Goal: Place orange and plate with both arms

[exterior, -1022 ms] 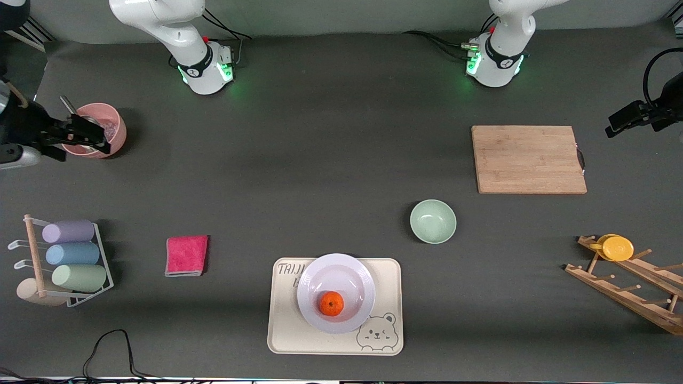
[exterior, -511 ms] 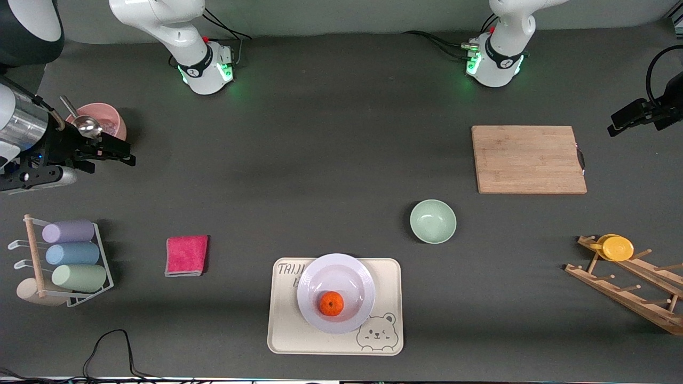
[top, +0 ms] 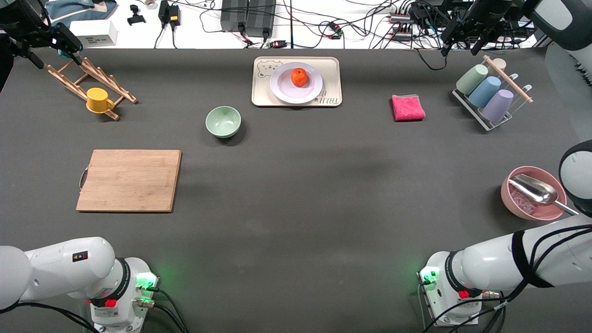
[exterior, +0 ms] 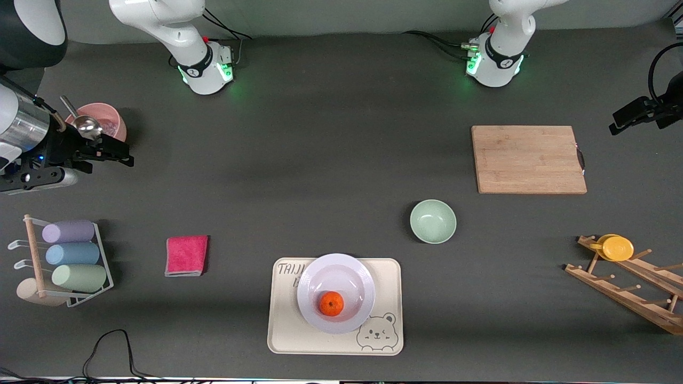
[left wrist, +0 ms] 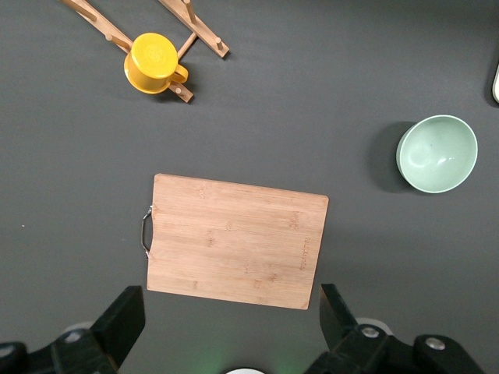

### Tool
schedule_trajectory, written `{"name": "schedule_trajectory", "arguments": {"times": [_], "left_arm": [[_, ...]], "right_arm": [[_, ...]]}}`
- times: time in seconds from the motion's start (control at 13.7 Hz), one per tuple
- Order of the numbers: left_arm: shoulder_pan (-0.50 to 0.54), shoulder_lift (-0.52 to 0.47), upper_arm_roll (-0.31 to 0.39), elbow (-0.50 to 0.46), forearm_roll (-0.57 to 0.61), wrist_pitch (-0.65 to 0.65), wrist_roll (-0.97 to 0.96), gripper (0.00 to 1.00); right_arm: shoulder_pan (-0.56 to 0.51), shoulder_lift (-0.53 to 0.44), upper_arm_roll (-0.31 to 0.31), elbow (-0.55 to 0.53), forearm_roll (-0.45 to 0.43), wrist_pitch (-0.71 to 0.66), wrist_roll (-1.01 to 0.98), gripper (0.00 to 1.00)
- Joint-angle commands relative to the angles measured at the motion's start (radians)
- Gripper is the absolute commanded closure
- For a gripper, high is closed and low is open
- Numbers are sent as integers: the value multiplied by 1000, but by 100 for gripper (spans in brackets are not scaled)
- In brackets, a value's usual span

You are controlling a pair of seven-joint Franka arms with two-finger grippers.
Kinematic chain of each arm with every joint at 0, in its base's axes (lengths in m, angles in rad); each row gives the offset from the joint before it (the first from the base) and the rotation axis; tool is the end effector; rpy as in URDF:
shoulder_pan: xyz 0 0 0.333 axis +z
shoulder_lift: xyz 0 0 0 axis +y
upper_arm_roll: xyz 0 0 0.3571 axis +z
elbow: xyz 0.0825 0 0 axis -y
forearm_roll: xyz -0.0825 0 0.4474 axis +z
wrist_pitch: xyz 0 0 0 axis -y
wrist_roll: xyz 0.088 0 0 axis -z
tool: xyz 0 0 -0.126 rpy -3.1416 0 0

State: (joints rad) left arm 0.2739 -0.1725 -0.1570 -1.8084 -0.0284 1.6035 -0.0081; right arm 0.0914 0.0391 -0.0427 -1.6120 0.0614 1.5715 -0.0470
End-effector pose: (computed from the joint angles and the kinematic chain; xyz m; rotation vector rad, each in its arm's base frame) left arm 0.5537 0.0550 0.6221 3.1311 0.2025 -0.0538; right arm 0.6255 0.0387 0.6006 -3.0762 -0.1434 0.1226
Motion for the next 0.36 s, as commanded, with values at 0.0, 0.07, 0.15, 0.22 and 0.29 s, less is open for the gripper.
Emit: {"name": "schedule_trajectory", "arguments": {"times": [0.0,0.07,0.15,0.22,0.29], "left_arm": [[2,7,2,23,-8,-31,10,0],[1,7,2,24,-10,-31,7,0],[2,7,1,26,-10,-30,7,0],[2,7,2,27,-10,-27,7,0],[2,11,2,29,-10,-25,7,0]], "right_arm": [[-4,-18,15,-6,-23,5,22,0],[-2,-19,15,-6,-25,5,24,0],[-1,-19,14,-6,-25,5,24,0],[2,-21,12,-6,-25,5,24,0],[8,-22,10,-6,-25,5,22,0]]}}
